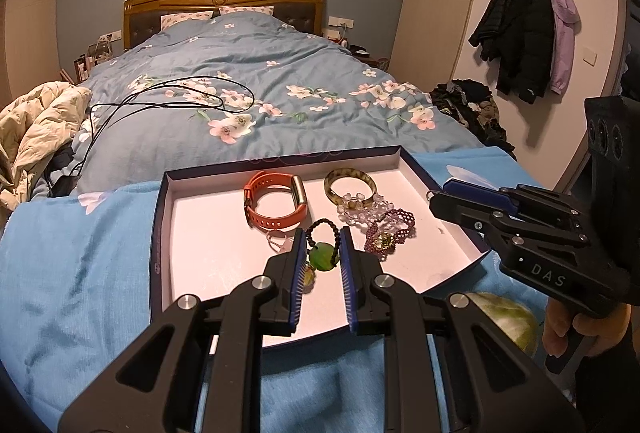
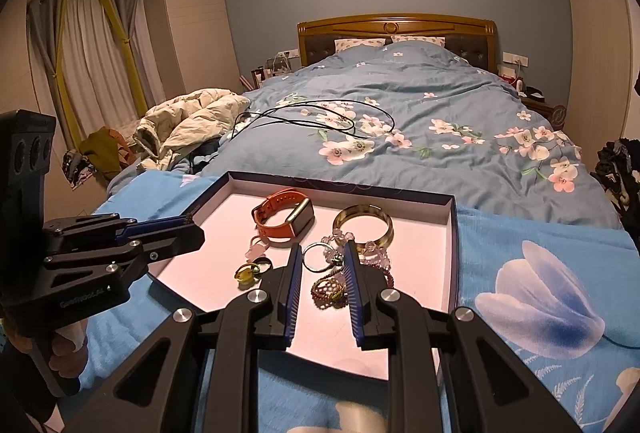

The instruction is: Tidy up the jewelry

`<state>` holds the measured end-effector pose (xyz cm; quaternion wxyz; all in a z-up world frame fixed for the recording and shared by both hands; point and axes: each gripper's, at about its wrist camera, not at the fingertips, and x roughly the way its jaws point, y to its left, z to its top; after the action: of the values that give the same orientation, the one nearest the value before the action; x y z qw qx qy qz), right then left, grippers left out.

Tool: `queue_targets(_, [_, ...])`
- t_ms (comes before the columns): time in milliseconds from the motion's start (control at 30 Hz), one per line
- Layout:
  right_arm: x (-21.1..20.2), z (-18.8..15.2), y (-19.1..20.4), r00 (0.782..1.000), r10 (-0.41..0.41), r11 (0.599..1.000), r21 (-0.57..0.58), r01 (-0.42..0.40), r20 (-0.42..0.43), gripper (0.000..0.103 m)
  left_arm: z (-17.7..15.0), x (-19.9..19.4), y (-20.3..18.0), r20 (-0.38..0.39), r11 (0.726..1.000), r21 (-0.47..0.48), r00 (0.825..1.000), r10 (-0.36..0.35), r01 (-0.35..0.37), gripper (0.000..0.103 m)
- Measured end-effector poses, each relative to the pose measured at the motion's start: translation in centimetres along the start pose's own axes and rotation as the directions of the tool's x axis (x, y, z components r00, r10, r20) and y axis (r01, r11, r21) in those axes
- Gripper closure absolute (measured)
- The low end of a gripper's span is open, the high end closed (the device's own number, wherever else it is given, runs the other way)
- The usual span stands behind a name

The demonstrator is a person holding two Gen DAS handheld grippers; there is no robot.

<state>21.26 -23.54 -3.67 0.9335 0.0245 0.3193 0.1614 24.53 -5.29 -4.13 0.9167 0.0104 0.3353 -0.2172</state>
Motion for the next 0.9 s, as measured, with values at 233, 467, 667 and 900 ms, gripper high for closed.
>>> queue_targets(233, [1.1,0.1,-0.1,1.0,-0.007,1.0,-0.004,0.007,-0.012,0.084,0.2,1.0,0.3,-0.01,1.0,-0.003,1.0,0.012,-0.012,0.086])
queue_targets(467, [2.1,0.2,-0.2,0.999,-0.013,1.0,-0.004,0.012,-0.034,0.084,0.3,1.6,0.3,-0.015,1.0,-0.003,1.0,0.022,-0.022,0.086])
queue_targets(667, [2.7,0.3,0.0,0.999,-0.018,1.0,-0.009,0.017,-0.046,0.084,0.4,1.9,0.4,-0.018,1.0,-0.001,0.999,0.028,-0.028,0.086])
queue_targets(900, [3.0,0.2,-0.1,0.998,-0.023,1.0,-0.009,0.023,-0.05,0.084,0.6,2.3,0.4,-0.025,1.0,-0.001,0.999,0.03,-0.031,0.086])
